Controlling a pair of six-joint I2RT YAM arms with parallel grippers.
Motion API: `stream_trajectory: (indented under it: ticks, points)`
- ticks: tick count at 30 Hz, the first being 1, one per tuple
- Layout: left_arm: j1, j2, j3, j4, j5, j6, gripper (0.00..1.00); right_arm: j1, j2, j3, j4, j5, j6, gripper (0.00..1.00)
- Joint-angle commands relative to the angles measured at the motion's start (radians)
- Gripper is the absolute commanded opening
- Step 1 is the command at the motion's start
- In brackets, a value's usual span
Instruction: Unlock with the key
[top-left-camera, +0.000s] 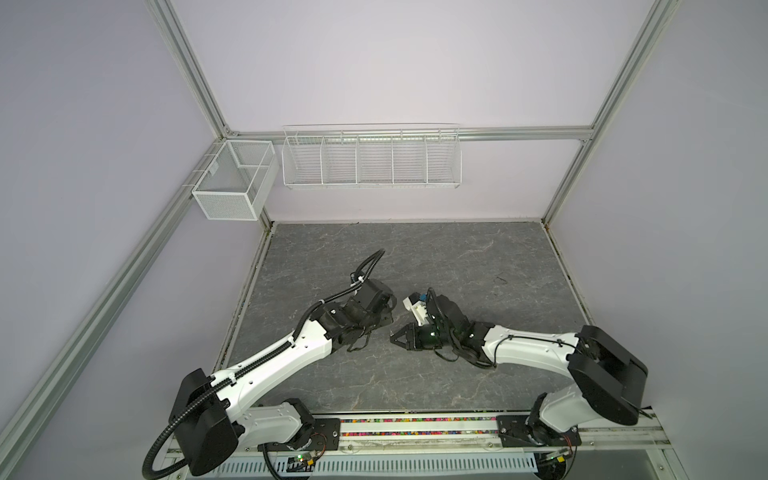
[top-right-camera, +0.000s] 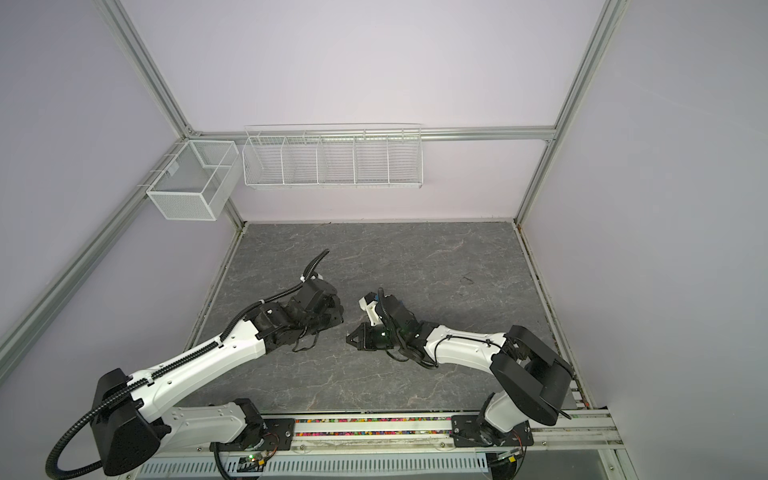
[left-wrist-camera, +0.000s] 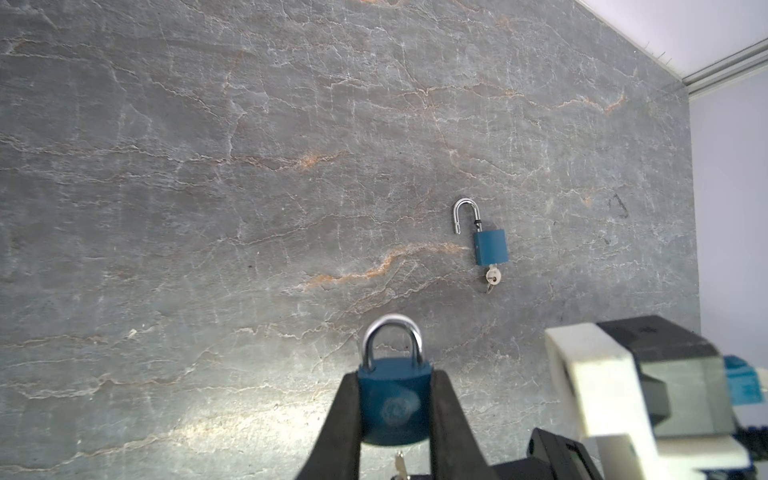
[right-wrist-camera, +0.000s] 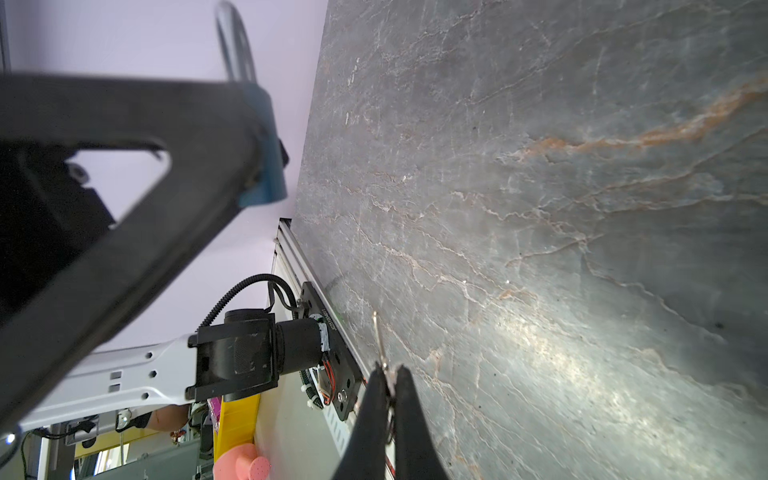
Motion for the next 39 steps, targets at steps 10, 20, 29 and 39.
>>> stream_trajectory:
  ticks: [10,20,29,39]
  points:
    - [-0.021,0.027,0.073,-0.062,-0.014,0.026,0.00,0.018,0.006,0.064,0.064,0.033,0.076,0.07]
    - [-0.020,0.035,0.080,-0.072,-0.023,0.031,0.00,0.016,0.006,0.060,0.061,0.062,0.109,0.07]
    - [-0.021,0.036,0.078,-0.065,-0.013,0.034,0.00,0.004,0.010,0.064,0.081,0.057,0.122,0.07]
    - [-0.021,0.046,0.080,-0.070,-0.011,0.033,0.00,-0.007,0.019,0.070,0.118,0.033,0.142,0.06]
